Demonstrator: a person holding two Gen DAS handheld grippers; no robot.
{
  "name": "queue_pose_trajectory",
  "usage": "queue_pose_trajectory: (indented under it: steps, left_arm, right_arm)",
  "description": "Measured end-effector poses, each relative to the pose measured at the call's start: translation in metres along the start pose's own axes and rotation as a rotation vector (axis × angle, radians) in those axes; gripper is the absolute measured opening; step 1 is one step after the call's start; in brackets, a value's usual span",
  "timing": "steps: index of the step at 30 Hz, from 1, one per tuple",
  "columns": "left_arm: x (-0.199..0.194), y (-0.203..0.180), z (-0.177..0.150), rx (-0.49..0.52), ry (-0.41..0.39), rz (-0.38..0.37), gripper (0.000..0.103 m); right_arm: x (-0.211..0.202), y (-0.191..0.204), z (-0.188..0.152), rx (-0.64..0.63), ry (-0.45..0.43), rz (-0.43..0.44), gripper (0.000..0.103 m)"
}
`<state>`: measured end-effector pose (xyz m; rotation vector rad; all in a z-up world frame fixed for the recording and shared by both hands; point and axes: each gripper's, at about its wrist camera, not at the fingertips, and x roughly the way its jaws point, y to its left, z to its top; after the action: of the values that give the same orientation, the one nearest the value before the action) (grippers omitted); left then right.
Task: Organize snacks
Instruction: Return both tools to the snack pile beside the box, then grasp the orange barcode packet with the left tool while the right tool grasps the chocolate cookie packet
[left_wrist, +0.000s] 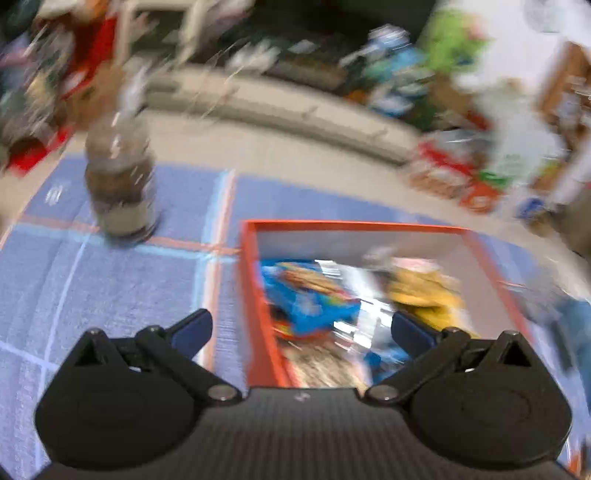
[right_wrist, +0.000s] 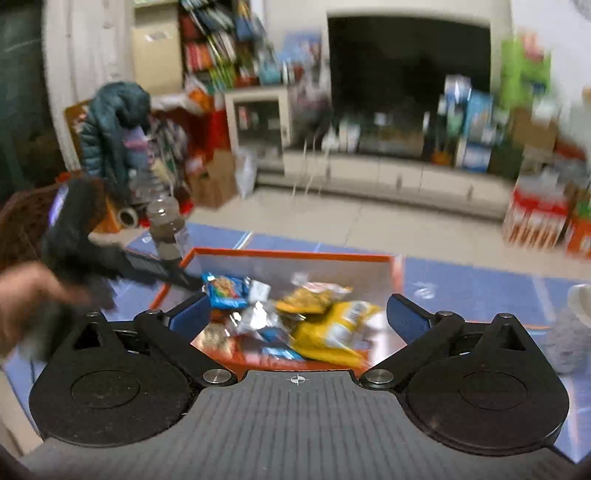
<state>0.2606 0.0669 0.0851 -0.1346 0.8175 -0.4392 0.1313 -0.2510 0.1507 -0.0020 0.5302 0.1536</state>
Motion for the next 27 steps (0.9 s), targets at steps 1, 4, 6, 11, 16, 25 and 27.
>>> queue_pose_trajectory:
  steps: [1,4,6,11,16,25,27]
  left_arm:
    - [-0.016,-0.013,-0.014,0.069,-0.022,-0.025,0.102]
    - [-0.053,-0.058,-0.075,0.276,-0.066,-0.113,0.102]
    - [-0.064,-0.089,-0.124,0.431,-0.050,-0.172,0.102]
    - [-0.054,-0.141,-0.204,0.665,0.052,-0.155,0.102]
    - [-0.030,-0.171,-0.227,0.753,0.085,-0.186,0.102]
    - [-0.035,-0.176,-0.249,0.788,0.181,-0.308,0.102]
    - [-0.037,-0.172,-0.248,0.755,0.191,-0.313,0.102]
  right_arm:
    - [-0.020,-0.003,-0.018,-0.010,-0.020,-0.025,0.096]
    - [-0.069,-0.017,-0.066,0.024,-0.061,-0.061,0.096]
    - [-0.088,-0.030,-0.085,0.096,-0.040,-0.098,0.096]
    - [-0.064,-0.048,-0.121,0.159,0.089,-0.175,0.089]
    - [-0.027,-0.040,-0.151,0.270,0.266,-0.185,0.083]
    - [0.020,0.001,-0.180,0.369,0.384,-0.253,0.084]
    - [0.029,0.010,-0.183,0.357,0.386,-0.243,0.086]
